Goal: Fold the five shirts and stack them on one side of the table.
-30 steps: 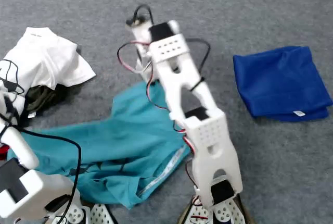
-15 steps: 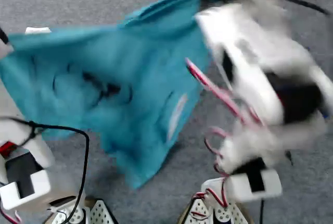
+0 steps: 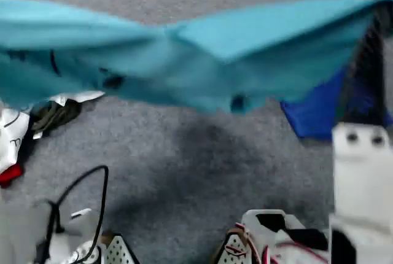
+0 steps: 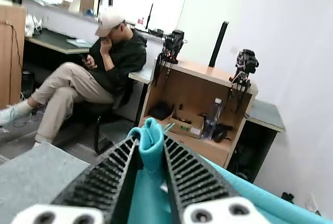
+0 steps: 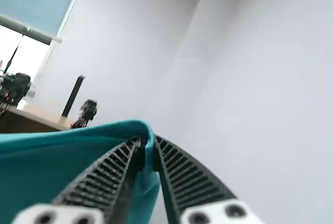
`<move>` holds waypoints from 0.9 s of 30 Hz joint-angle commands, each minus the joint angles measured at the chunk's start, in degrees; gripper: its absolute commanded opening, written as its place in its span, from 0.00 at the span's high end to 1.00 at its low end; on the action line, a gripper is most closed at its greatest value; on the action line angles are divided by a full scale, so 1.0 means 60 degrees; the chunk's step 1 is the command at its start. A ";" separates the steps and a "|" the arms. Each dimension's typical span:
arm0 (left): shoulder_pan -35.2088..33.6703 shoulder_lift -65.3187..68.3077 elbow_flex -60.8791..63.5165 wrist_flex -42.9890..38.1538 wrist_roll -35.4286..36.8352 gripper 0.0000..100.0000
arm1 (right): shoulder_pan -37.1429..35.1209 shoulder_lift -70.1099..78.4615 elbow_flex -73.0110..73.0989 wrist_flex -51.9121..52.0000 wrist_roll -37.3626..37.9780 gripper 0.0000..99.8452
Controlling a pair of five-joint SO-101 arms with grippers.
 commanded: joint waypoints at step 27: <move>0.2432 -0.7700 1.9575 -0.7648 -0.0220 0.98 | -0.0696 -0.0183 0.8755 -0.4703 0.1832 1.00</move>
